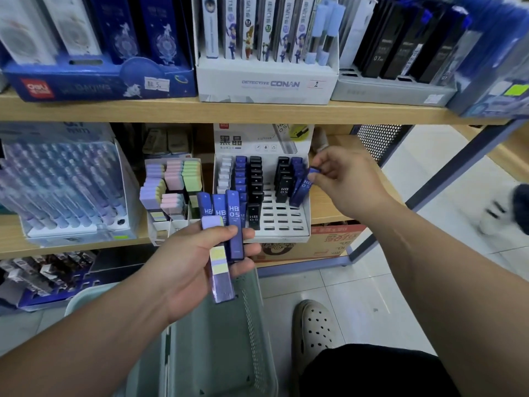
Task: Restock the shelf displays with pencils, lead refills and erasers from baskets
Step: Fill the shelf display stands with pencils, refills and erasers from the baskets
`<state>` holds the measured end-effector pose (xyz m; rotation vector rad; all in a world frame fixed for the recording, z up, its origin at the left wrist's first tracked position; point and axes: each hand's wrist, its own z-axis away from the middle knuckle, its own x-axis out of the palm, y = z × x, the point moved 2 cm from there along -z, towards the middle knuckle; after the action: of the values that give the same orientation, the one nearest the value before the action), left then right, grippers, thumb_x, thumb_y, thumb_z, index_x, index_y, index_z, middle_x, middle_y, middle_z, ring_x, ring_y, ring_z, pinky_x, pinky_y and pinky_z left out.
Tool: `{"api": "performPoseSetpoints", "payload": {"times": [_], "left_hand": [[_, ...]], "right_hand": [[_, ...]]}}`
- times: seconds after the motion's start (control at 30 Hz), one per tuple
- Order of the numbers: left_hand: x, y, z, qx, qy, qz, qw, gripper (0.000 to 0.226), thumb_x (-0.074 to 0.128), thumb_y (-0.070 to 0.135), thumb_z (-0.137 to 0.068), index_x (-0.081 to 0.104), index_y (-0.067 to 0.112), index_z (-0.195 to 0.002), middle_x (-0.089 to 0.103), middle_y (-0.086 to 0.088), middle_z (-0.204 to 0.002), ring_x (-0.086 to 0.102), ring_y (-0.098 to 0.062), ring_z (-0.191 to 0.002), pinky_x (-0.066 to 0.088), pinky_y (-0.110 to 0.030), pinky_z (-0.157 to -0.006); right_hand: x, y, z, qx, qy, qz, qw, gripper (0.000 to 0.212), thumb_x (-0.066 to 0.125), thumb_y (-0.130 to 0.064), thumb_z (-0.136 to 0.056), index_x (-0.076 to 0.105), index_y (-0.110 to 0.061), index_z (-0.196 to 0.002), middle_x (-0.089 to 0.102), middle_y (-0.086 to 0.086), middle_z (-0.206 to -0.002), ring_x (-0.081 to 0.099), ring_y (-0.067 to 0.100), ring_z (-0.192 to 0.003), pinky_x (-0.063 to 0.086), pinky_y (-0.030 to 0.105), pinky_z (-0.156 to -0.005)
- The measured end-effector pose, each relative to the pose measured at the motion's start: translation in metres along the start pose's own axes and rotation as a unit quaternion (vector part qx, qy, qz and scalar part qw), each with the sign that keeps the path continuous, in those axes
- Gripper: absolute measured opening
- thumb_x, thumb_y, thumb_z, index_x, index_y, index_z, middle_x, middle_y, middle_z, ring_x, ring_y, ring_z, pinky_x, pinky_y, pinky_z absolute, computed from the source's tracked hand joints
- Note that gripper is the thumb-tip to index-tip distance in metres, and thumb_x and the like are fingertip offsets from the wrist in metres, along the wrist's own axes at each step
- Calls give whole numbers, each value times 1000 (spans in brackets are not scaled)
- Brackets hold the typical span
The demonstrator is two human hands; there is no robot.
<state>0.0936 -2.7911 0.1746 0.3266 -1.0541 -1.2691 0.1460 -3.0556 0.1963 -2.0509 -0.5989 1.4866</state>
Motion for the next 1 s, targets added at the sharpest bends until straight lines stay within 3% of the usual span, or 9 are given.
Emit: {"api": "performPoseSetpoints", "payload": {"times": [0.1,0.23,0.37,0.57,0.7,0.8,0.9,1.0], "left_hand": [[1,-2,-2,-7,10,-10,1000,22,58,4,-94,67,-1,-114,75,-21,-102,75,-28,-79,60,-33,-54],[-1,-4,-4,-17,16,-31,999,23,59,6,-94,68,3,-114,76,-17,-101,76,-23,-77,56,-27,-48],[-3,-4,-4,-16,24,-54,998,21,59,10,-94,69,5,-112,77,-12,-99,70,-16,-65,44,-21,-40],[-1,0,-1,-12,20,-50,998,16,59,10,-94,70,6,-105,76,-13,-97,68,-15,-62,37,-18,-38],[1,1,2,-8,23,-52,998,17,60,10,-94,69,5,-107,77,-12,-97,70,-16,-64,39,-20,-38],[0,1,4,-2,30,-63,998,16,62,9,-93,69,4,-107,77,-13,-96,70,-17,-65,39,-20,-38],[1,2,5,7,24,-85,996,14,62,9,-93,69,5,-105,77,-13,-96,69,-17,-63,37,-20,-39],[4,2,7,13,-1,-92,996,16,63,8,-92,70,7,-106,77,-14,-96,68,-17,-62,37,-21,-39]], "right_hand": [[5,0,-3,-11,-16,4,1000,17,76,-13,-88,65,-24,-92,62,-12,-79,57,2,-71,54,29,-76],[13,3,-4,-17,-50,43,998,16,76,-15,-88,66,-26,-95,66,-6,-85,62,14,-79,55,32,-76],[11,6,-6,-7,-54,47,997,17,78,-19,-87,67,-31,-93,67,-7,-87,63,13,-82,53,28,-75],[10,5,-4,-6,-69,76,995,18,81,-17,-84,71,-32,-88,65,-16,-80,60,-3,-73,41,6,-62],[12,8,-2,-1,-50,129,990,10,81,-22,-83,79,-25,-93,61,-17,-80,55,-1,-71,44,17,-64],[14,-6,1,-37,-25,146,988,12,79,-31,-85,79,-23,-94,58,-16,-78,58,9,-75,45,26,-66],[11,-40,4,-21,-21,6,1000,22,77,-43,-85,78,-21,-90,69,-9,-78,63,9,-75,50,25,-67],[18,-66,12,28,-187,-96,977,20,80,-38,-84,79,-19,-90,75,-3,-78,68,8,-73,54,24,-64]]}}
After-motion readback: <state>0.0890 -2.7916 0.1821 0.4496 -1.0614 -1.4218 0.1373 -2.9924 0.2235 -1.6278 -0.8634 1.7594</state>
